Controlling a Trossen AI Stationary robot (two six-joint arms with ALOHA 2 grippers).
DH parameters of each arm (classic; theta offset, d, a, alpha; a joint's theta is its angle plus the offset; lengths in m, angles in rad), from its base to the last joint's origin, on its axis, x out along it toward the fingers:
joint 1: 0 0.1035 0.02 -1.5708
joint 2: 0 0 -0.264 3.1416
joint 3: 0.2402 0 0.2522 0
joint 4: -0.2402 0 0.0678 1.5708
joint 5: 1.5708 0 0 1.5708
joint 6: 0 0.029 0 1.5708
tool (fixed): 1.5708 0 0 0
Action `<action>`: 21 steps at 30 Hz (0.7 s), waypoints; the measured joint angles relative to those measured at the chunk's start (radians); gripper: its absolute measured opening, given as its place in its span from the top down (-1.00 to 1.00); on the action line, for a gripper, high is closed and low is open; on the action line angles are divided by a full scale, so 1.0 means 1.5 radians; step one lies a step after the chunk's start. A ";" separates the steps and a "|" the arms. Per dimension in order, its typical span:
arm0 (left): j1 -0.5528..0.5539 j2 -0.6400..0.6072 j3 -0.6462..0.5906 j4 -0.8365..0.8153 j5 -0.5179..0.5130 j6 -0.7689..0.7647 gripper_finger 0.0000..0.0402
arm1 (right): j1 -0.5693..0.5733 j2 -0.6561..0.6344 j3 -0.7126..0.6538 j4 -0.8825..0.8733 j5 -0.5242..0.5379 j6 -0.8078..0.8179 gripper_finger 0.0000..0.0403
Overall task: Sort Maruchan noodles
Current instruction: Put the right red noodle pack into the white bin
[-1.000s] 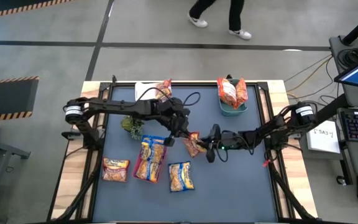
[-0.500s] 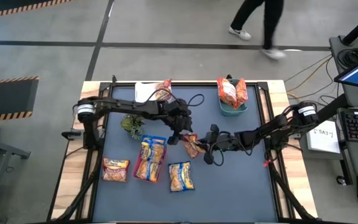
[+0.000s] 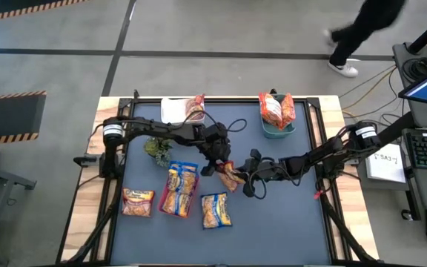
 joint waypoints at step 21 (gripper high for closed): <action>-0.002 -0.057 0.000 -0.006 0.023 -0.019 0.72 | -0.001 -0.191 0.008 -0.157 0.007 0.044 -0.05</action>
